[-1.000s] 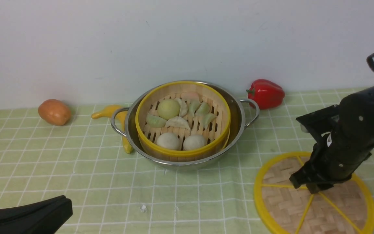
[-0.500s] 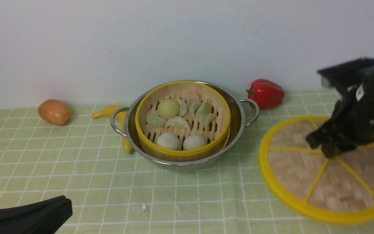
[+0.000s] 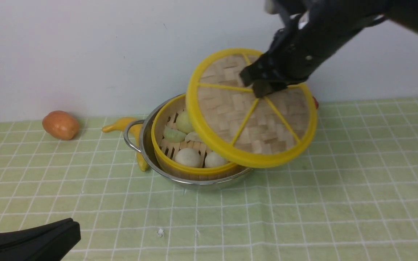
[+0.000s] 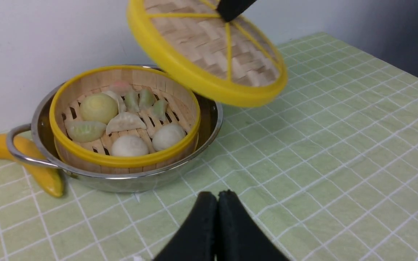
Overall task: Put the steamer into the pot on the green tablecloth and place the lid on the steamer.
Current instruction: 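Place the bamboo steamer lid onto the steamer basket in the pot with the right gripper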
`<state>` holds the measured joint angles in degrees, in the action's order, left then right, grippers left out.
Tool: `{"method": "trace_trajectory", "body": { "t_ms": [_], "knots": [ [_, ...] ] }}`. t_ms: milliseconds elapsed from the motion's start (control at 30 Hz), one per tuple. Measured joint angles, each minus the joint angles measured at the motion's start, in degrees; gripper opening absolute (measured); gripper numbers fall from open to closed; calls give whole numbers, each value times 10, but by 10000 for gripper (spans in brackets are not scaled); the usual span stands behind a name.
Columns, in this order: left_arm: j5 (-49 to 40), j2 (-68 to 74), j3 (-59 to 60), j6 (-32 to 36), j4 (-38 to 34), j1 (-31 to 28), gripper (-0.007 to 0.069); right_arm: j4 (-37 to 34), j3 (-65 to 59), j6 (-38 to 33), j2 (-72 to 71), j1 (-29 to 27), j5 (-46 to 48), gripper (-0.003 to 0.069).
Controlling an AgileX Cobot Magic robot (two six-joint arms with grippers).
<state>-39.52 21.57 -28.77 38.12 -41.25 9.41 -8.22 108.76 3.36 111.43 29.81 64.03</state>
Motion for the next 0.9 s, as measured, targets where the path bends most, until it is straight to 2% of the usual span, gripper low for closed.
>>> {"method": "trace_trajectory", "body": {
  "t_ms": [433, 900],
  "knots": [
    [0, 0, 0, 1, 9, 0, -8, 4, 216, 5, 178, 22, 55, 143],
    [0, 0, 0, 1, 28, 0, -8, 2, 278, -14, 240, 22, 47, 143]
  ]
}}
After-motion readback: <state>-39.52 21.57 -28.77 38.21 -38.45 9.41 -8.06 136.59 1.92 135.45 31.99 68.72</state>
